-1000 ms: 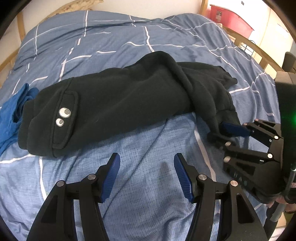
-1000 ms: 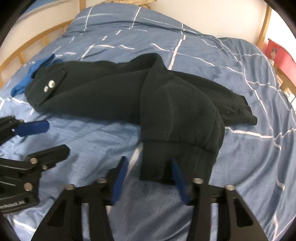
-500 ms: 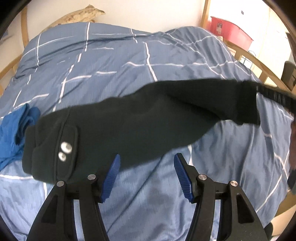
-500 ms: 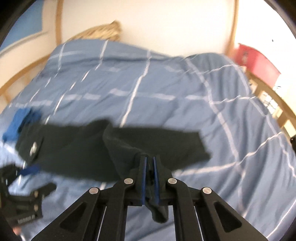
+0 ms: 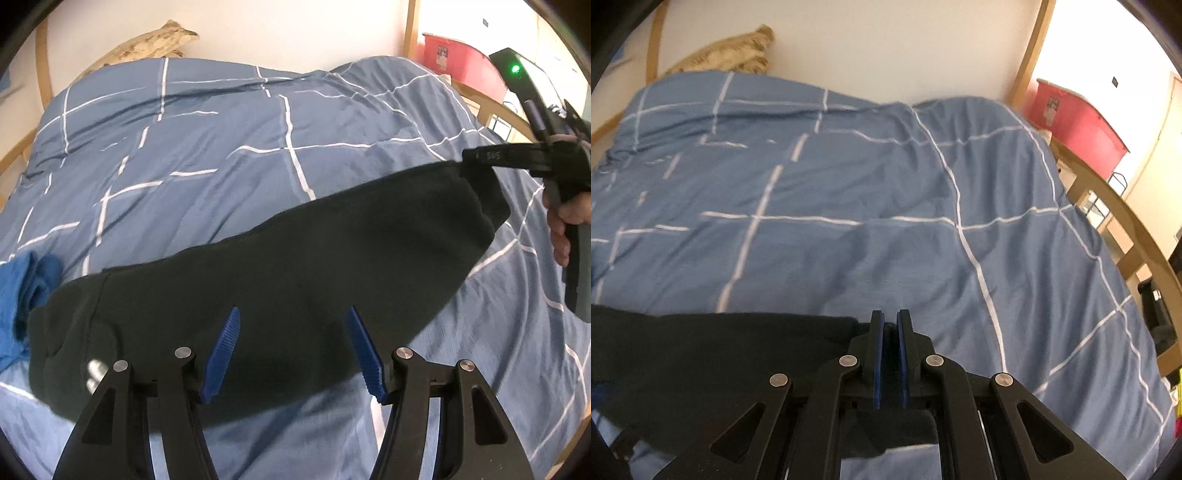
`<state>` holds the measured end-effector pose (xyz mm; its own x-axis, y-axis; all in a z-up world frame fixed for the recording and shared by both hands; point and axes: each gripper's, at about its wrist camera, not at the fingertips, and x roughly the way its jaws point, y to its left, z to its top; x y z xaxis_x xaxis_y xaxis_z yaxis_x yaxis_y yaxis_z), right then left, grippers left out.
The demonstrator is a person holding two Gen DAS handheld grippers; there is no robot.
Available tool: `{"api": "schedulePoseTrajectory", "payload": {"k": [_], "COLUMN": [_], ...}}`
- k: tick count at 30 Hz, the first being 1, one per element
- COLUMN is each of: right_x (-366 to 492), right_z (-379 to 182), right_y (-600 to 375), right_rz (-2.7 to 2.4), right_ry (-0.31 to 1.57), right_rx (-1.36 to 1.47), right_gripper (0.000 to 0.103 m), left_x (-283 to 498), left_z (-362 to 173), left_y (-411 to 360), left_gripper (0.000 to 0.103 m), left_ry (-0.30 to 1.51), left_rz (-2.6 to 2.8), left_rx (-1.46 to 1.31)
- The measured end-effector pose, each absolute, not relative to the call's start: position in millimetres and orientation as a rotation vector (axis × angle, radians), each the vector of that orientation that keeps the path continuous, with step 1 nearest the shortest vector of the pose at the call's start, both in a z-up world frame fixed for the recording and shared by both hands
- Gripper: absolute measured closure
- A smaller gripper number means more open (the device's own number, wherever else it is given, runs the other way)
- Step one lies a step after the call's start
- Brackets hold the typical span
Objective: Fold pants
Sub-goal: 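Fold the pants lengthwise with the right gripper toward the left gripper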
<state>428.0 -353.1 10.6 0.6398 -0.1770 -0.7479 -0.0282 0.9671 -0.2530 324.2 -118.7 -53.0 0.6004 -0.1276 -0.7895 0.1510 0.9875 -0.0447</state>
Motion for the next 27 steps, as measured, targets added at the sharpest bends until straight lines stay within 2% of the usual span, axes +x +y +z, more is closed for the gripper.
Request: {"api": "schedulePoseTrajectory", "payload": {"k": [11, 12, 14, 20, 22, 27], "right_x": [449.6, 448.0, 438.2, 383.6, 371.5, 356.7], "right_z": [-38.4, -36.9, -28.1, -1.4, -2.9, -27.1], "right_y": [-394.0, -394.7, -400.1, -425.1, -431.0, -451.3], "right_rz": [-0.081, -0.096, -0.164, -0.124, -0.105, -0.089], "right_ry": [0.938, 0.929, 0.882, 0.797, 0.792, 0.841], "right_rx": [-0.168, -0.181, -0.18, 0.066, 0.129, 0.311], "right_gripper": [0.093, 0.086, 0.061, 0.057, 0.052, 0.052], "left_x": [361.2, 361.7, 360.5, 356.5, 356.5, 353.6], "left_z": [-71.3, -71.0, -68.7, -54.5, -49.9, -45.0], "left_y": [-144.9, -147.4, -151.0, -151.4, -153.9, -163.9], "left_gripper": [0.044, 0.044, 0.044, 0.039, 0.039, 0.036], "left_ry": [0.944, 0.942, 0.929, 0.886, 0.883, 0.874], "left_rz": [-0.183, -0.186, -0.192, -0.191, -0.194, -0.194], "left_rx": [0.038, 0.044, 0.055, 0.014, -0.002, 0.01]}}
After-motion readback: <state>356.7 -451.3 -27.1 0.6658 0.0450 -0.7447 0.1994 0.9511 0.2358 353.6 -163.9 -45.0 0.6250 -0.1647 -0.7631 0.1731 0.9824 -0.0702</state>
